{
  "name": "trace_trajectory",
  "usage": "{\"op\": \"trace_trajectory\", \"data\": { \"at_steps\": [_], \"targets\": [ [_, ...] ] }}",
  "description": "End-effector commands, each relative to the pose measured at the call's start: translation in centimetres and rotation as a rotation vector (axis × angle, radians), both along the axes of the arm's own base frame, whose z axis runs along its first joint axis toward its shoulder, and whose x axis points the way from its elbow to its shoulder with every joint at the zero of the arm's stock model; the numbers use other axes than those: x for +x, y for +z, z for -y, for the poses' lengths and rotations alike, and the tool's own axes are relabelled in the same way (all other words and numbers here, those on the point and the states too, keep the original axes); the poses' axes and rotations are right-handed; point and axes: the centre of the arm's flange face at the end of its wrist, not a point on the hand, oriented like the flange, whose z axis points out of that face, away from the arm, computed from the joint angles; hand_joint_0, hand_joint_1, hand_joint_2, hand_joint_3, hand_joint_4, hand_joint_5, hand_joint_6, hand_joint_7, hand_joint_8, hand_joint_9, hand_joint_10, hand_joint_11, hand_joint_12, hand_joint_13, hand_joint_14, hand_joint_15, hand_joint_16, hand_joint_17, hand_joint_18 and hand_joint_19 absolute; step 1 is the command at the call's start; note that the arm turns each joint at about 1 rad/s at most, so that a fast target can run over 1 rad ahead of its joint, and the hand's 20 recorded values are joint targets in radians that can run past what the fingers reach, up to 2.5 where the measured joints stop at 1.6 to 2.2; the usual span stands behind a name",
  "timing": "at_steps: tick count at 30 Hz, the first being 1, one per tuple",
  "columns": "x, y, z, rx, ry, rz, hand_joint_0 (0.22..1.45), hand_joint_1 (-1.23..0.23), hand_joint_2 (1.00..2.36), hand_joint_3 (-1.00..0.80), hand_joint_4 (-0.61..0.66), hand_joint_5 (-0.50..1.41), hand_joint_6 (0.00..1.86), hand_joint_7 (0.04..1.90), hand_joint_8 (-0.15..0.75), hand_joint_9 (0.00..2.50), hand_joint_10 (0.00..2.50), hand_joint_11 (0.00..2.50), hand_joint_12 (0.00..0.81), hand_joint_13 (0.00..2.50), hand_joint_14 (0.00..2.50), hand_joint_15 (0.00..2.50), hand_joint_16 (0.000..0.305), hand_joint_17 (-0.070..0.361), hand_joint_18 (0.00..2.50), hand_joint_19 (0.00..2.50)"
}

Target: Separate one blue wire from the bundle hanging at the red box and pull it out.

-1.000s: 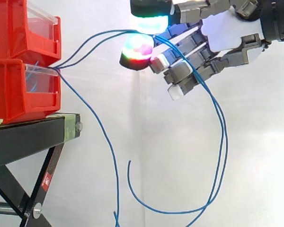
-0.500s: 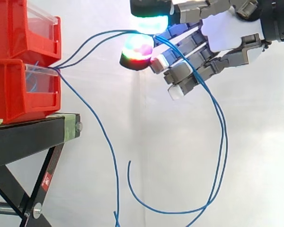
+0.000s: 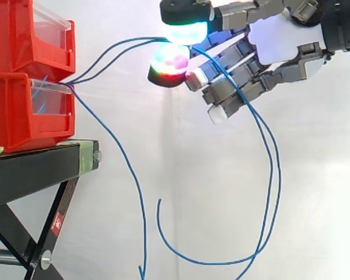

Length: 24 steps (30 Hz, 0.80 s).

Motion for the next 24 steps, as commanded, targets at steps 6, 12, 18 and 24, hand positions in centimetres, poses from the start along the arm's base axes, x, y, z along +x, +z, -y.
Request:
{"op": "trace_trajectory", "data": {
  "at_steps": [6, 12, 18, 24],
  "targets": [
    [-0.06, 0.01, 0.01, 0.000, 0.000, -0.005, 0.71, -0.81, 1.02, -0.28, -0.01, -0.23, 0.94, 0.85, 0.304, 0.81, 0.01, 1.40, 0.413, 0.80, 0.37, 1.48, 0.050, 0.112, 0.75, 0.69],
    [-0.06, 0.01, 0.01, -0.001, 0.000, -0.005, 0.72, -0.85, 1.01, -0.30, 0.00, -0.24, 0.95, 0.87, 0.302, 0.78, 0.01, 1.42, 0.417, 0.79, 0.36, 1.48, 0.049, 0.111, 0.73, 0.68],
    [-0.11, -0.07, 0.02, -0.002, 0.000, -0.008, 0.73, -0.88, 1.01, -0.33, 0.01, -0.24, 0.94, 0.87, 0.296, 0.75, 0.01, 1.43, 0.416, 0.78, 0.33, 1.49, 0.050, 0.111, 0.73, 0.66],
    [-0.23, -0.14, 0.05, -0.002, 0.000, -0.018, 0.74, -0.90, 1.01, -0.36, 0.01, -0.24, 0.94, 0.87, 0.295, 0.73, 0.01, 1.43, 0.416, 0.78, 0.30, 1.49, 0.049, 0.111, 0.73, 0.66]
  ]
}}
